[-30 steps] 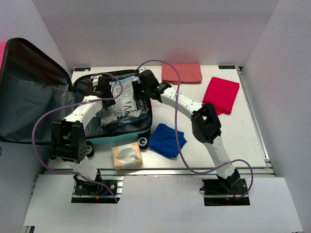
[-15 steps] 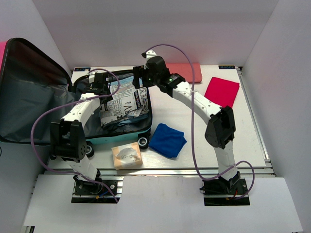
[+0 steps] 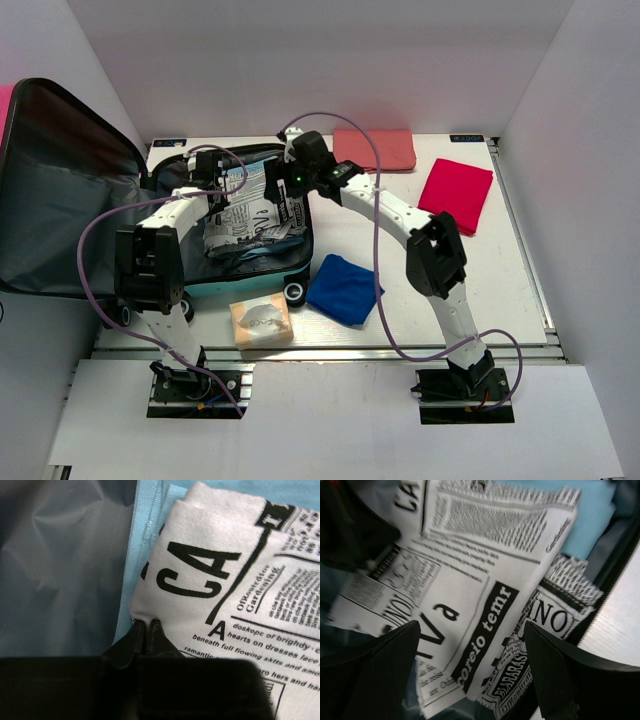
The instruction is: Pack the luggage
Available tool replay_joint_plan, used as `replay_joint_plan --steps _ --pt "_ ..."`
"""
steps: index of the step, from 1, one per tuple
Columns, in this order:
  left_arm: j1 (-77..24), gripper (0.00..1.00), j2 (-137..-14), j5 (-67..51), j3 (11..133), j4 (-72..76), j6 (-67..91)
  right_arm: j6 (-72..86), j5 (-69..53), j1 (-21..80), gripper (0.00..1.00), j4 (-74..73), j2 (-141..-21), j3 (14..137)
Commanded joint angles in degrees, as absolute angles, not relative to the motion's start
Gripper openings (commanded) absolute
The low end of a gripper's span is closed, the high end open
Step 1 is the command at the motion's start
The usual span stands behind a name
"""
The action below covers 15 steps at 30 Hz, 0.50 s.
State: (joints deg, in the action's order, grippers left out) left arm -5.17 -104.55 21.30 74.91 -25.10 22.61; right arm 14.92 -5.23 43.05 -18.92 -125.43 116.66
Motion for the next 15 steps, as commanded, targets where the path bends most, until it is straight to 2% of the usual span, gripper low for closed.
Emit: replay_joint_plan --steps 1,9,12,13,15 --pt "-4.6 0.01 -106.3 18.9 78.7 -21.8 21.5 15.0 -7.6 43.2 0.89 -20.9 -127.9 120.1" --pt "-4.6 0.0 -110.0 19.4 84.0 -24.2 21.8 13.8 -5.7 43.1 0.89 -18.2 -124.3 115.6" --pt "-4.6 0.2 -108.6 19.7 84.7 -26.2 22.1 12.6 -5.9 42.9 0.89 -19.0 -122.3 115.8" --pt "-4.6 0.33 -107.2 20.3 84.9 -27.4 22.1 12.5 -6.1 42.8 0.89 -19.0 -121.6 115.8" --pt "-4.6 0.45 -105.5 21.2 85.9 -29.1 22.8 12.4 -6.4 42.7 0.89 -19.0 -119.2 115.0"
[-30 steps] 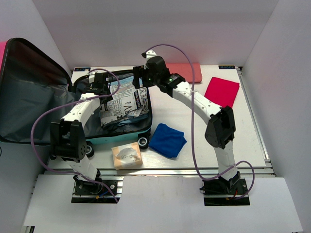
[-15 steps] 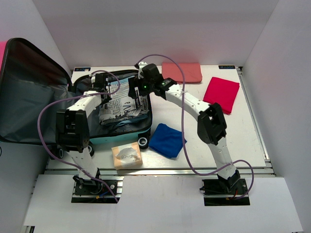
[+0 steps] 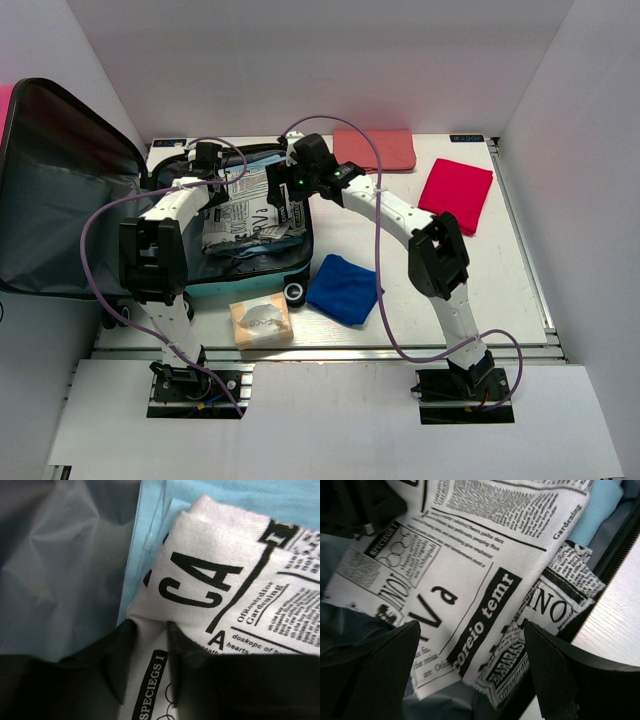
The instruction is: Pack the luggage
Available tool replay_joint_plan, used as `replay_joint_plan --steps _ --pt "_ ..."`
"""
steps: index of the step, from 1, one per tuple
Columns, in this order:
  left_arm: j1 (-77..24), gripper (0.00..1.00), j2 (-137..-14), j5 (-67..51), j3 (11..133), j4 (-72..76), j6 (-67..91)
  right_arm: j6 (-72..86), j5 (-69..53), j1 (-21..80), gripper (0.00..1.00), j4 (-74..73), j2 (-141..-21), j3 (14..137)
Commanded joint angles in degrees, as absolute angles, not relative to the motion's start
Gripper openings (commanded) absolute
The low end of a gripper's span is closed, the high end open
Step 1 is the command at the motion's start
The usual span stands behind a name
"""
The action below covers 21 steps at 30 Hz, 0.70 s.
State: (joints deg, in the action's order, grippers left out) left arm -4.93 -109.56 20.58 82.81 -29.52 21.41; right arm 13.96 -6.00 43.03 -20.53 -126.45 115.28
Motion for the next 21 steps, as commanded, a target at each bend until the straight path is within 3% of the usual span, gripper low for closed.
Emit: replay_joint_plan --steps 1,4,5,9,12,18,21 --pt "-4.6 0.49 -103.4 21.8 86.2 -30.1 22.8 12.3 -6.6 42.6 0.89 -18.9 -118.0 114.4" --pt "-4.6 0.71 -100.5 21.8 88.8 -33.6 21.1 12.1 -7.1 41.9 0.89 -17.1 -112.7 109.5" --pt "-4.6 0.98 -98.9 21.9 90.2 -35.1 20.7 12.4 -6.2 41.6 0.89 -16.4 -111.1 107.8" --pt "-5.7 0.98 -95.9 21.6 97.0 -42.3 20.9 14.0 -0.3 39.4 0.89 -14.8 -102.4 99.6" --pt "-5.7 0.98 -92.4 13.1 98.6 -45.3 21.2 15.4 8.9 36.2 0.89 -15.7 -98.3 93.4" --pt "-6.2 0.98 -80.9 -4.6 85.2 -38.0 22.1 16.2 15.3 25.7 0.89 -22.1 -96.7 86.1" --pt "-6.2 0.98 -78.3 -4.9 81.2 -37.7 23.6 17.1 14.7 17.7 0.89 -26.0 -100.5 87.9"
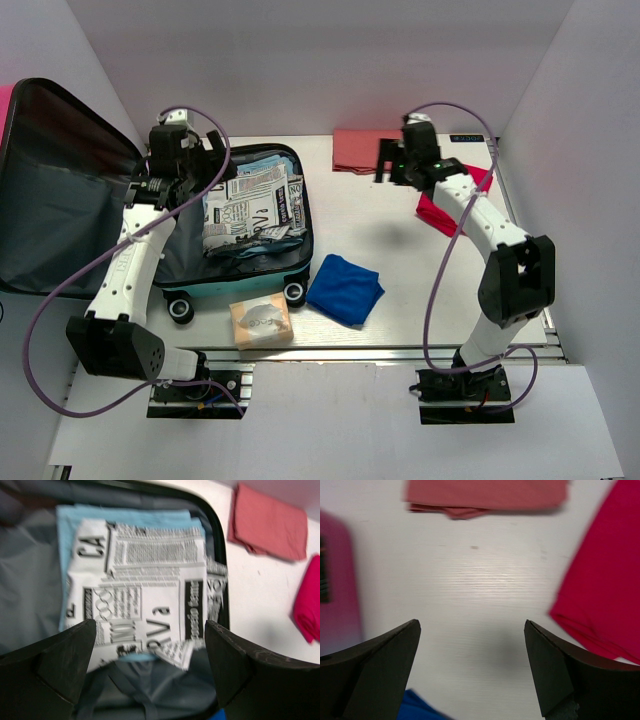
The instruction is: Pack the luggage
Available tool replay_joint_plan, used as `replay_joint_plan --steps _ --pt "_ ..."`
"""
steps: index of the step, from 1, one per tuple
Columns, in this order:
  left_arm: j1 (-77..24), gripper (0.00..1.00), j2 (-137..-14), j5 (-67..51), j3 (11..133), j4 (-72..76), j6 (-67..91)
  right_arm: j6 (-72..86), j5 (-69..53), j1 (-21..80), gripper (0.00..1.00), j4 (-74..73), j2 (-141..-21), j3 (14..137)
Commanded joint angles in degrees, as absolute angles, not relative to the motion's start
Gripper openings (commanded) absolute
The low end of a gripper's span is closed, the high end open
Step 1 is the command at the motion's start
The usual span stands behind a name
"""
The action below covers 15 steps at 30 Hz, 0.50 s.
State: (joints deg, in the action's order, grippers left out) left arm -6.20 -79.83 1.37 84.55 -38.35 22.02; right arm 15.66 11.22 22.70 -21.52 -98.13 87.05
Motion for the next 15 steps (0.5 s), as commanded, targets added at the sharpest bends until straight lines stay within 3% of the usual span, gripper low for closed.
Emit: replay_joint_plan --steps 1,8,15 --pt "-6.2 0.98 -77.1 -5.3 80.7 -38.4 23.4 17.1 13.8 12.7 0.89 -26.5 -101.8 88.4" --pt "-6.2 0.98 -73.8 -7.1 77.0 -37.6 23.4 8.6 15.3 2.8 0.89 -30.7 -121.7 102.5" --pt "-6.2 0.98 -75.4 -4.8 78.4 -36.8 22.9 7.8 12.4 0.7 0.89 -31.8 -131.7 110.0"
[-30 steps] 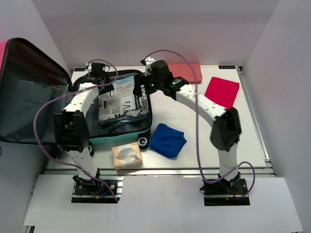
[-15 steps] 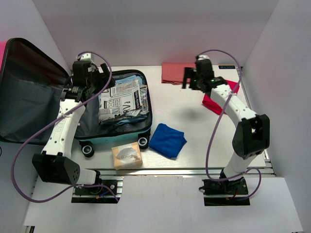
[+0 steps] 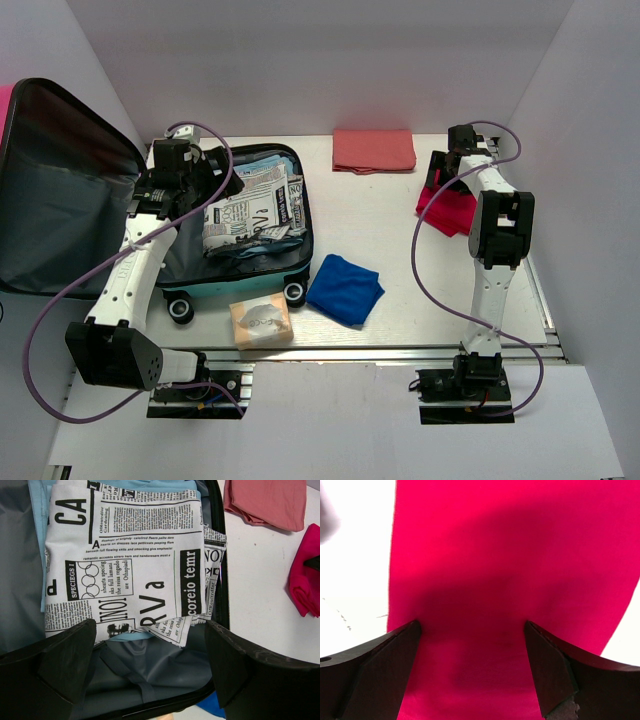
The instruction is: Pack the luggage
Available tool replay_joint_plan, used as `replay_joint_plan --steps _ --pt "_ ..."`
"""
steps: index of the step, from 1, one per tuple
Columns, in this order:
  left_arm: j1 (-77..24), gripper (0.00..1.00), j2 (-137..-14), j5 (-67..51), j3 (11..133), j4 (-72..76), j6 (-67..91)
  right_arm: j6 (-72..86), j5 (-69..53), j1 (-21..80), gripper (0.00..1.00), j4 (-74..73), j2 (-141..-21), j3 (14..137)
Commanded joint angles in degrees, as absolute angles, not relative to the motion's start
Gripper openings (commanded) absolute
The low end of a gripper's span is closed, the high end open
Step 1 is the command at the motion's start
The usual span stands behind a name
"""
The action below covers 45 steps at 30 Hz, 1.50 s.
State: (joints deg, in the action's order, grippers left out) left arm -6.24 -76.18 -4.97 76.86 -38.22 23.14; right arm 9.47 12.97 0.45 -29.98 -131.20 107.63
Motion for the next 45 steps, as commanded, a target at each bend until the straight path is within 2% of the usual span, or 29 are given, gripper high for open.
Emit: replay_joint_plan --steps 1,4,7,12,20,26,30,33,39,45 --pt "-6.2 0.98 -76.1 -5.2 79.3 -36.7 22.5 7.8 10.5 0.8 0.89 -31.6 -131.9 108.2" --pt "-6.2 0.98 -79.9 -6.9 81.6 -35.3 22.2 8.3 4.3 0.8 0.89 -30.8 -130.9 103.1" --pt "-6.2 0.98 -84.5 -9.7 84.2 -34.5 21.7 10.6 -1.2 1.8 0.89 -27.2 -124.9 93.1" --pt "-7.3 0.98 -90.8 -15.4 88.8 -32.1 22.0 16.9 -3.1 5.3 0.89 -18.3 -114.1 72.7" --pt "-15.1 0.98 -101.8 -19.6 97.5 -34.2 20.6 20.8 -9.1 14.1 0.89 -15.7 -99.9 56.6" --pt "-23.9 0.98 -108.1 -22.1 103.2 -35.9 21.6 22.8 -13.8 15.8 0.89 -12.6 -90.6 58.1" --pt "-29.2 0.98 -108.7 -21.0 103.5 -36.8 23.4 21.8 3.2 13.3 0.89 -16.3 -90.7 66.3" --pt "-32.1 0.98 -108.4 -20.1 100.9 -36.1 26.9 22.9 7.1 9.0 0.89 -21.7 -95.1 73.1" --pt "-41.1 0.98 -112.5 -21.9 98.6 -37.3 27.4 14.5 0.6 3.3 0.89 -21.9 -101.8 75.9" --pt "-46.4 0.98 -121.6 -29.6 102.5 -33.7 27.6 13.4 -14.0 1.8 0.89 -15.5 -102.5 73.2"
